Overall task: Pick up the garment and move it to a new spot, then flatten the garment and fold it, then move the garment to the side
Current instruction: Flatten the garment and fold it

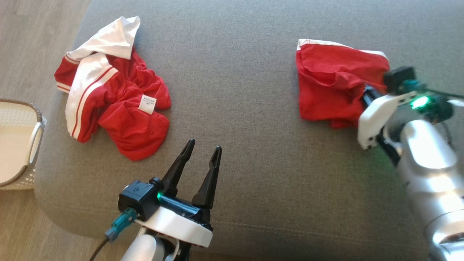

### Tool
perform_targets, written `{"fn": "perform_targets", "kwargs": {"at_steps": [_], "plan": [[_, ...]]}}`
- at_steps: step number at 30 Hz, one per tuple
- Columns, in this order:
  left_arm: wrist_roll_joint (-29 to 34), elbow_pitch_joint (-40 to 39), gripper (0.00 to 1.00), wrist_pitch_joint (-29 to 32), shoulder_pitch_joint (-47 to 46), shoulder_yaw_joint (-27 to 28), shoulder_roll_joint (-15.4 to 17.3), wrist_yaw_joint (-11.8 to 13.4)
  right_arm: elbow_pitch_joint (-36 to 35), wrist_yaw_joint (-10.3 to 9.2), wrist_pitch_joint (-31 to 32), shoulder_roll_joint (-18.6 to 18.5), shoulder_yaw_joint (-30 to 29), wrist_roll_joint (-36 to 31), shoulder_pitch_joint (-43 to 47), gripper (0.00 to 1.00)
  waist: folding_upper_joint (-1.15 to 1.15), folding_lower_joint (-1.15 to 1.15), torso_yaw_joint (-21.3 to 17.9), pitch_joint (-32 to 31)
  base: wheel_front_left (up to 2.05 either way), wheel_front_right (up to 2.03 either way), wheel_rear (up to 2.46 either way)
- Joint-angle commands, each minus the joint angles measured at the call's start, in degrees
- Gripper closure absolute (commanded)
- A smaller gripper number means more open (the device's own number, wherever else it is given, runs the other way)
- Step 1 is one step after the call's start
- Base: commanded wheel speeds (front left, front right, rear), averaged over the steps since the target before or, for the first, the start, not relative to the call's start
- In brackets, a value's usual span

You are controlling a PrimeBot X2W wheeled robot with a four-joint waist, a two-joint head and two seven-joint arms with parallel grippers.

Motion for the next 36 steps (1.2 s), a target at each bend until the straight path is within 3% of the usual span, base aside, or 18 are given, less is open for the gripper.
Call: {"fn": "perform_targets", "kwargs": {"at_steps": [1,8,17,22,26,36], "plan": [[-0.3,-1.6,0.00,-0.3,-1.5,1.5,-0.3,0.2,-0.3,-0.02,-1.6,1.7,2.1,1.3,-1.7,1.00,0.00,0.00,-0.2,-0.2,0.00,0.00,0.00],[-0.2,-1.7,0.00,-0.3,-1.4,1.7,-0.3,0.3,1.8,-0.02,-5.0,4.9,9.9,5.9,-1.7,1.00,0.00,0.00,-1.6,-0.5,0.00,0.00,0.00],[0.0,-1.6,0.00,-0.3,-1.4,1.8,-0.3,0.3,1.3,-0.02,-6.0,6.3,22.1,14.6,0.6,1.00,0.00,0.00,-2.8,-1.3,0.00,0.00,0.00],[-0.1,-2.2,0.00,-0.3,-1.0,2.2,-0.3,0.5,-2.7,-0.02,-7.6,3.3,22.7,19.0,-1.6,1.00,0.00,0.00,-2.7,-1.3,0.00,0.00,0.00],[-0.3,-2.6,0.00,-0.3,-1.0,2.0,-0.3,0.4,-3.9,-0.02,-8.2,1.1,22.2,17.9,-3.7,1.00,0.00,0.00,-1.9,-0.4,0.00,0.00,0.00],[-1.0,-2.6,0.00,-0.3,-2.0,1.1,-0.3,0.2,-0.4,-0.02,-8.6,3.5,20.6,15.6,-5.0,1.00,0.00,0.00,0.6,0.5,0.00,0.00,0.00]]}}
